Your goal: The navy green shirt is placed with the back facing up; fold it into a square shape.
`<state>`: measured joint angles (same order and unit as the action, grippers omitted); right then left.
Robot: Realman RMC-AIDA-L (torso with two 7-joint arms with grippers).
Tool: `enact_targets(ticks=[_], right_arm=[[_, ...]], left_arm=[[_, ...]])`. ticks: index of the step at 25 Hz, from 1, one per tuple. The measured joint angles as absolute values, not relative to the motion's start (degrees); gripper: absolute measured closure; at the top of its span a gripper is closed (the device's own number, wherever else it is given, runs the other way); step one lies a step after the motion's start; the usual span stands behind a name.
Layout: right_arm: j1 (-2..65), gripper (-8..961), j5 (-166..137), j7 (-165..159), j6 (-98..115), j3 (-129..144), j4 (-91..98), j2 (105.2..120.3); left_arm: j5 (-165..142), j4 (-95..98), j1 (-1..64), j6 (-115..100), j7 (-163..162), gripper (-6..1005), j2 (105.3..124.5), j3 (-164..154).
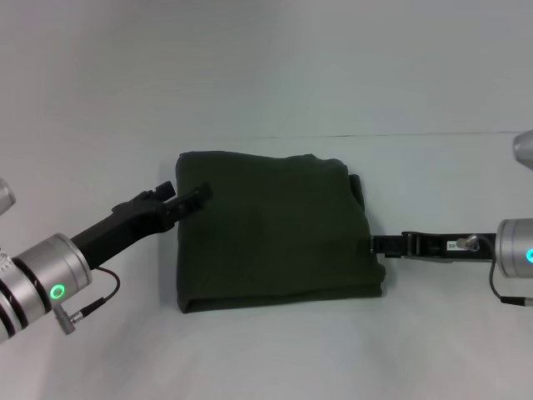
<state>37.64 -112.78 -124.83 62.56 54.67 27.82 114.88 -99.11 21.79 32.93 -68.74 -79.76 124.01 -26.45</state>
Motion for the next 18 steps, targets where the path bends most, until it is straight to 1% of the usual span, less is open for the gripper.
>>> enact_targets(ticks=[4, 10, 18], right_arm=[[38.99, 167, -114.52, -126.75, 62.03, 54.65, 26.06, 114.96], [39.26, 175, -115.0, -127.58, 60.94, 54.66, 24.74, 115.04], [39.92, 235, -115.15, -127.52, 60.42, 54.77, 23.91, 116.05]], left_arm=[[-99.14, 21.9, 32.43, -68.97, -79.33, 65, 124.01, -26.45], [-99.14, 21.93, 32.24, -68.95, -79.0, 65, 124.01, -26.38], [-99.14, 21.91, 32.24, -68.69, -78.75, 65, 124.01, -26.33]])
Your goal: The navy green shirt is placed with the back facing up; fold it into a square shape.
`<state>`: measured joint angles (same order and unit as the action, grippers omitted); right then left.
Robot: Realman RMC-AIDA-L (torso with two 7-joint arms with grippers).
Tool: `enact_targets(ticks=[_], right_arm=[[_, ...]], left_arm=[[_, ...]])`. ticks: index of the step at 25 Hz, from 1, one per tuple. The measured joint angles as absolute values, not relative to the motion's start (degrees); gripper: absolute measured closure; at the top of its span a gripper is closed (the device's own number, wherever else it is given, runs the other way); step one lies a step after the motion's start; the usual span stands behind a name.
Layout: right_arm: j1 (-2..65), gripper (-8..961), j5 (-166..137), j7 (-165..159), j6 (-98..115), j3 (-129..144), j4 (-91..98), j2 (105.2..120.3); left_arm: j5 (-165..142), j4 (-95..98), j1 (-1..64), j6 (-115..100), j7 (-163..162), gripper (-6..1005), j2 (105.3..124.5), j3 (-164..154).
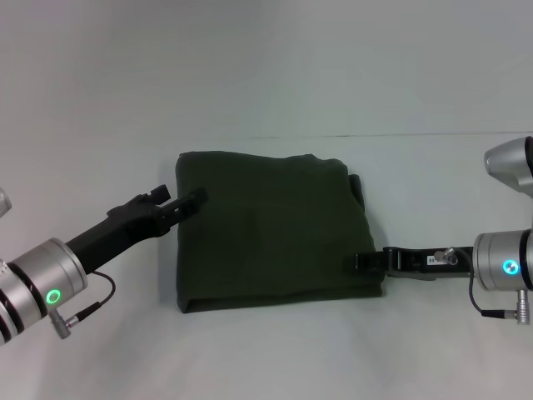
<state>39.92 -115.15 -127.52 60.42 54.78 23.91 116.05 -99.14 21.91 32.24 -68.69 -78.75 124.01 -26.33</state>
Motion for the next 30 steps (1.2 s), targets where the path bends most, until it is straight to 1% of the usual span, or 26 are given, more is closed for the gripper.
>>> enact_targets(ticks=[5, 10, 16, 27, 30], right_arm=[[39.93, 278, -115.18, -127.66, 60.39, 54.91, 23.63, 116.19], [39.48, 494, -114.92, -127.3, 59.61, 54.51, 23.66, 116.61], [39.27, 702, -114.81, -127.1, 59.82, 54.4, 24.13, 116.99], [37.93, 901, -113.37, -125.71, 62.28, 54.01, 24.35, 117.33], [37.13, 909, -112.97, -125.64, 63.9, 53.38, 24.85, 117.32]], left_arm=[[-99.14, 21.88, 32.21, -68.53, -78.75, 65, 124.01, -26.32], [-99.14, 21.88, 32.03, -68.47, -78.74, 64, 124.02, -26.32], [-99.14, 21.88, 31.62, -68.46, -78.75, 64, 124.1, -26.15], [-99.14, 21.88, 31.55, -68.37, -78.75, 64, 124.07, -26.01], [-99.14, 21.88, 31.55, -68.31, -78.75, 64, 124.03, -26.01]])
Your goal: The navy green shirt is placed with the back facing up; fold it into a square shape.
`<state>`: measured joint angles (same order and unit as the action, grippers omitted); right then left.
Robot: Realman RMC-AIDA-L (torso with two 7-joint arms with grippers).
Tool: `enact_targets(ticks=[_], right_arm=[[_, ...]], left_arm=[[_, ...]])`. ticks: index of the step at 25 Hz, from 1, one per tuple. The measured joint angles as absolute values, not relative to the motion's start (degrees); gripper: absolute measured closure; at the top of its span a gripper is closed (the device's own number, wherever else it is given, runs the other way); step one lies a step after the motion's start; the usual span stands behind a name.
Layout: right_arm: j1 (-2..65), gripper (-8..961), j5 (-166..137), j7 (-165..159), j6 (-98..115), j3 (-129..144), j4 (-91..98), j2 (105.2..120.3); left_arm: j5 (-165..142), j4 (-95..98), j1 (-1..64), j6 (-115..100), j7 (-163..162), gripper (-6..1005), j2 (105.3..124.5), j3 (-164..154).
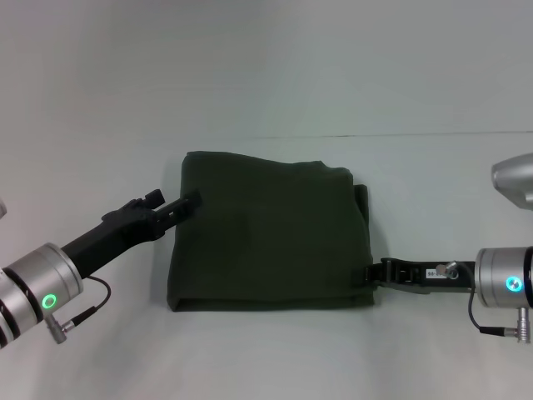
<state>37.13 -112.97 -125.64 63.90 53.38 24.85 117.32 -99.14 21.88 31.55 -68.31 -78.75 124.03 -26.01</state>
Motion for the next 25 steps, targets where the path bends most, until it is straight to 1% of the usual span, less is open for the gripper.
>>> enact_targets(ticks=[5, 24, 25], right_arm=[[35.59, 909, -112.46, -125.62, 65.1, 53.24, 26.6, 117.32], [33.33, 909, -112.48, -124.3, 65.39, 51.8, 27.25, 117.33], [33.31, 898, -112.49, -124.23, 65.42, 51.64, 27.25, 117.33]], left_arm=[[-99.14, 21.88, 31.55, -68.27, -78.75, 64, 124.01, -26.01], [-99.14, 21.89, 31.62, -68.29, -78.75, 65, 124.01, -26.01], [-99.14, 21.89, 31.62, -68.29, -78.75, 65, 124.01, -26.02]])
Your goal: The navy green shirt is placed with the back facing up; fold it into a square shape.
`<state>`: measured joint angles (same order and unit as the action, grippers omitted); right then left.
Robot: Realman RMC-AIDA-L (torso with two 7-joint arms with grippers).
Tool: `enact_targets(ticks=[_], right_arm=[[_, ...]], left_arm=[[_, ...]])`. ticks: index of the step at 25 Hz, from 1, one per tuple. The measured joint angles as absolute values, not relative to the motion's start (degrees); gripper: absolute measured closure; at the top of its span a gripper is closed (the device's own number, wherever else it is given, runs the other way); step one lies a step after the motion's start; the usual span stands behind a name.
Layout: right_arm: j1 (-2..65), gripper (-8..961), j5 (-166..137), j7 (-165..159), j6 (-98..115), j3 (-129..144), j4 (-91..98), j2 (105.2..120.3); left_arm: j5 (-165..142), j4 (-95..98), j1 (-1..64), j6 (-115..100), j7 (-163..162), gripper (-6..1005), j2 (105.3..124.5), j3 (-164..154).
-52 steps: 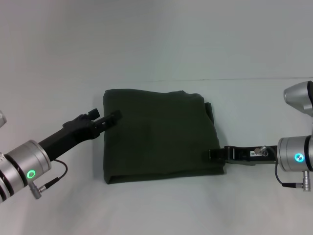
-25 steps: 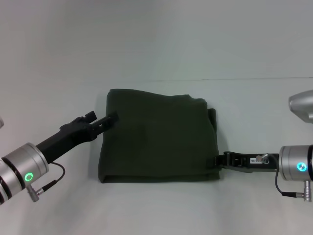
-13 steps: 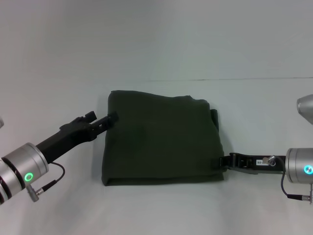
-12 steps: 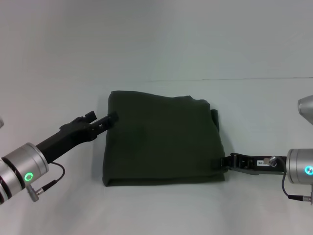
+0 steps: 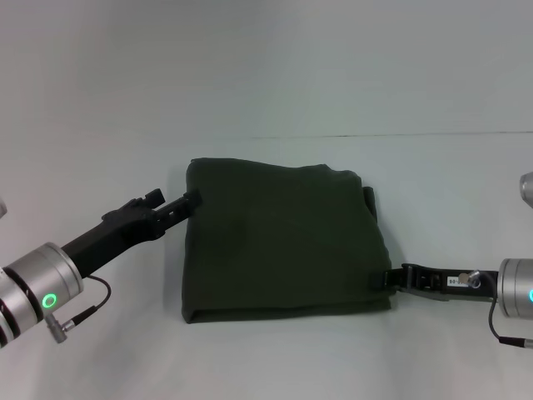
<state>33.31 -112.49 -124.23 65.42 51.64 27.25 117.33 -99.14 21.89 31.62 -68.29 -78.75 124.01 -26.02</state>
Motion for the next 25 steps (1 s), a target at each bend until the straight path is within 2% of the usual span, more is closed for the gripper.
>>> enact_targets(ticks=[12, 15, 20, 25], right_arm=[[32.08, 764, -112.51, -123.36, 67.21, 49.01, 27.25, 117.3], [30.72, 731, -112.51, -123.37, 67.72, 46.61, 27.3, 116.79], [27.29, 484, -112.51, -121.6, 71.56, 39.74, 30.06, 116.07], [25.21, 373, -111.44, -110.79, 79.58, 30.68, 32.54, 116.53]], left_arm=[[-98.8, 23.08, 31.99, -68.17, -79.02, 65, 123.98, -25.94], [-98.34, 23.75, 32.09, -67.61, -79.16, 65, 123.94, -25.86], [-96.76, 23.93, 32.4, -67.04, -79.69, 64, 123.92, -25.84], [-94.92, 23.94, 32.1, -69.41, -79.1, 64, 123.94, -25.84]])
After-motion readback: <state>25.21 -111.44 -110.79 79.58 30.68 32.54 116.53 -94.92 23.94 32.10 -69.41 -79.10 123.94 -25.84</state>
